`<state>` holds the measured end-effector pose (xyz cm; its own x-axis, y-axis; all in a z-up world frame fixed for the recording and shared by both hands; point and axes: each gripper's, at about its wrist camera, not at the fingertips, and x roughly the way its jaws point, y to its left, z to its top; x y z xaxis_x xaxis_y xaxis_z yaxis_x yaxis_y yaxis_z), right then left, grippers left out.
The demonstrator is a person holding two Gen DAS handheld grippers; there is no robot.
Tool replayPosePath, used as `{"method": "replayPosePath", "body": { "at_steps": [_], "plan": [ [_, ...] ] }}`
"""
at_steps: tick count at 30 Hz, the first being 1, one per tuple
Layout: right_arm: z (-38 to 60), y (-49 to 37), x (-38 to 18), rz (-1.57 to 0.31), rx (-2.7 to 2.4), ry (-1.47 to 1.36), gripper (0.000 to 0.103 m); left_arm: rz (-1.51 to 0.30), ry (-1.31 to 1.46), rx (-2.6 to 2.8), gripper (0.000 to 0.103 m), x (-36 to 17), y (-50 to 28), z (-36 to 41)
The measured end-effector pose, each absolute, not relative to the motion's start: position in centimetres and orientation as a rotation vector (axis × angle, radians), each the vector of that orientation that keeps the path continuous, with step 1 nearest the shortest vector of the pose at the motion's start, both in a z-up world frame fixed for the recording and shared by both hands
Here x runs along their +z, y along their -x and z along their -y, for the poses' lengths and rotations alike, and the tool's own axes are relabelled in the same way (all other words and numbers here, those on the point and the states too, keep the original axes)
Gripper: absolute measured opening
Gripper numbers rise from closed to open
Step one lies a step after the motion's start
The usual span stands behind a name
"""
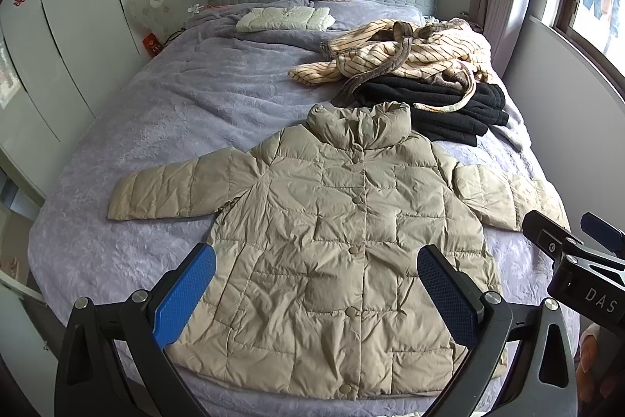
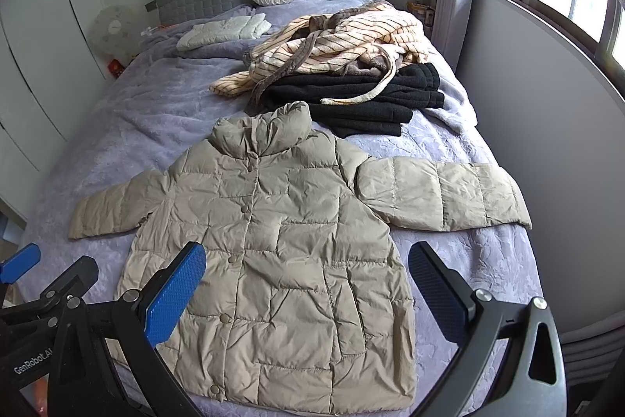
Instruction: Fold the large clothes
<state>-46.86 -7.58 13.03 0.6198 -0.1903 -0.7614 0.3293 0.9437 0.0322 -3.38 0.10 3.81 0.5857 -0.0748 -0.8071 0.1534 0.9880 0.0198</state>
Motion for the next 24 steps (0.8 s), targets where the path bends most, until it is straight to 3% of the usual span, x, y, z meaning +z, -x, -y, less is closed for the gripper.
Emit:
{"method": "replayPosePath", "body": {
  "at_steps": [24],
  "plan": [
    [7.69, 46.98, 12.38, -0.867, -0.295, -0.187, 0.103, -0.943, -0.09, -0.135, 0.103, 3.88, 3.17, -0.03]
  ]
}}
